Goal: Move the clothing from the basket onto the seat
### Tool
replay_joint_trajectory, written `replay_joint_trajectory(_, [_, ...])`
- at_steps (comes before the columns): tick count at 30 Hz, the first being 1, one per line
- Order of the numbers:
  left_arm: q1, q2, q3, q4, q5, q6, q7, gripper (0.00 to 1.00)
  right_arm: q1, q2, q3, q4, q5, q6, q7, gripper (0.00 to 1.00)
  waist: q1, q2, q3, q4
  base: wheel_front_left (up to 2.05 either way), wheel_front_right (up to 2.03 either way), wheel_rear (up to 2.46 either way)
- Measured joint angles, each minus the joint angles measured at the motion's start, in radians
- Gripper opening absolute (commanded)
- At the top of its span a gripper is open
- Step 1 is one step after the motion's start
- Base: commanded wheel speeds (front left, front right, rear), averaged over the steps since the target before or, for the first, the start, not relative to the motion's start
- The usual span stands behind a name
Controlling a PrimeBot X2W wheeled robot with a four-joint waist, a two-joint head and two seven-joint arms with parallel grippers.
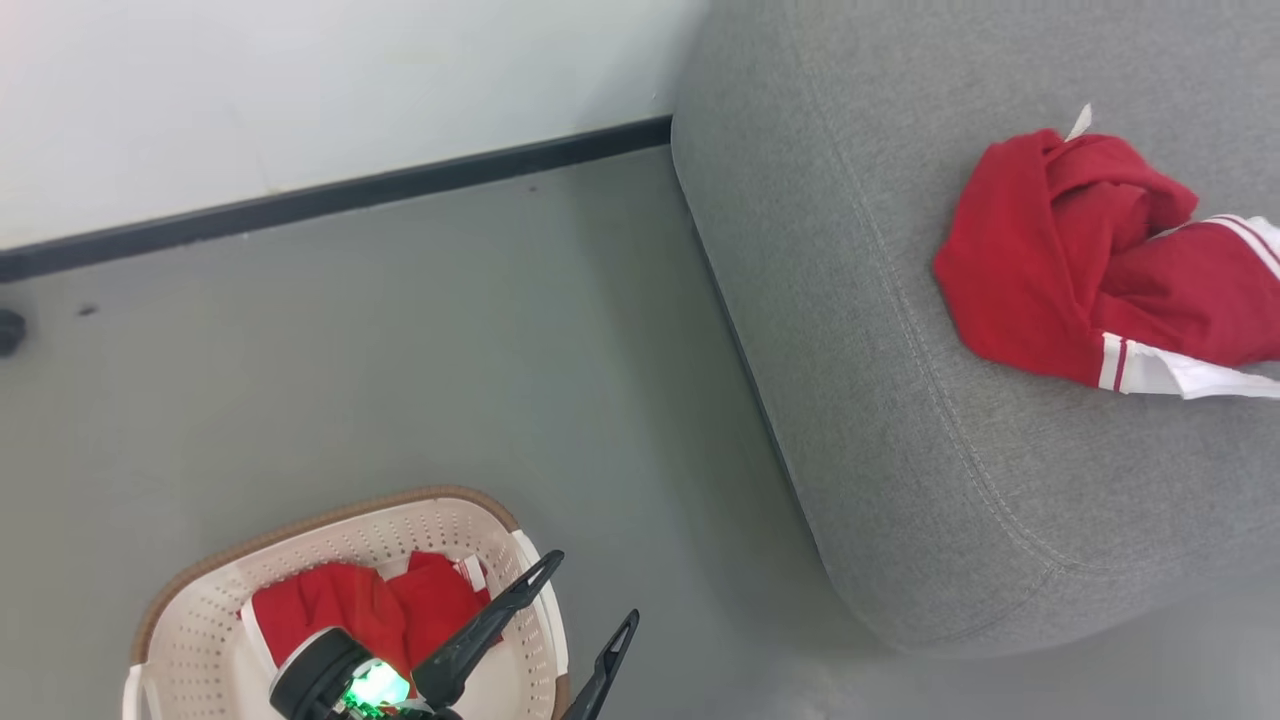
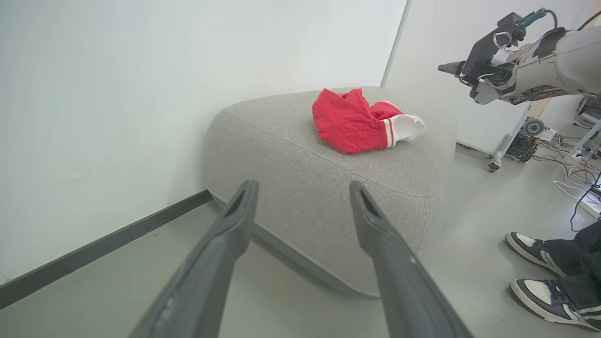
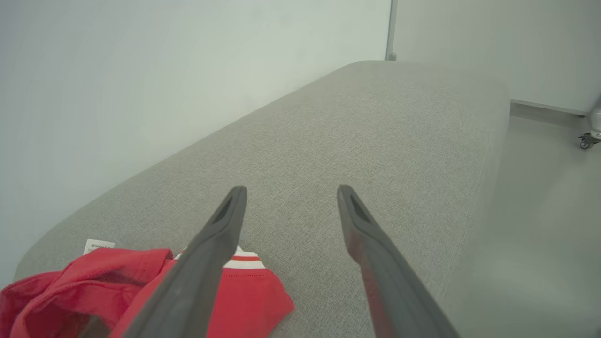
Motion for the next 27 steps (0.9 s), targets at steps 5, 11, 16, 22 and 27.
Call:
replay_joint_trajectory(5, [0.002,-0.026,0.000,0.009,0.000,0.000,0.000,1.00,0.030,0.006,-0.001,-0.103,0.000,0.008,0.000,1.00,0.0000,0.0000,-0.047,0.001,0.00,0.00,0.00])
replay_joint_trajectory(11, [0.003,-0.066,0.008,0.036,-0.019,0.000,0.000,1.00,0.086,0.047,0.022,-0.292,-0.006,0.023,0.000,1.00,-0.0001,0.0000,-0.102,0.011,0.00,0.00,0.00])
replay_joint_trajectory(16, [0.003,-0.110,0.044,0.064,-0.039,0.000,0.000,1.00,0.200,0.111,0.184,-0.536,0.015,0.027,0.000,1.00,-0.0001,0.0001,-0.152,0.030,0.00,0.00,0.00])
replay_joint_trajectory(22, [0.008,-0.151,0.075,0.090,-0.048,0.000,0.000,1.00,0.343,0.118,0.386,-0.806,0.156,0.027,0.000,1.00,0.0000,0.0001,-0.208,0.057,0.00,0.00,0.00])
replay_joint_trajectory(27, [0.042,-0.185,0.103,0.104,-0.048,0.000,0.000,1.00,0.453,0.073,0.428,-0.979,0.280,0.027,-0.005,1.00,0.0000,0.0000,-0.262,0.096,0.00,0.00,0.00])
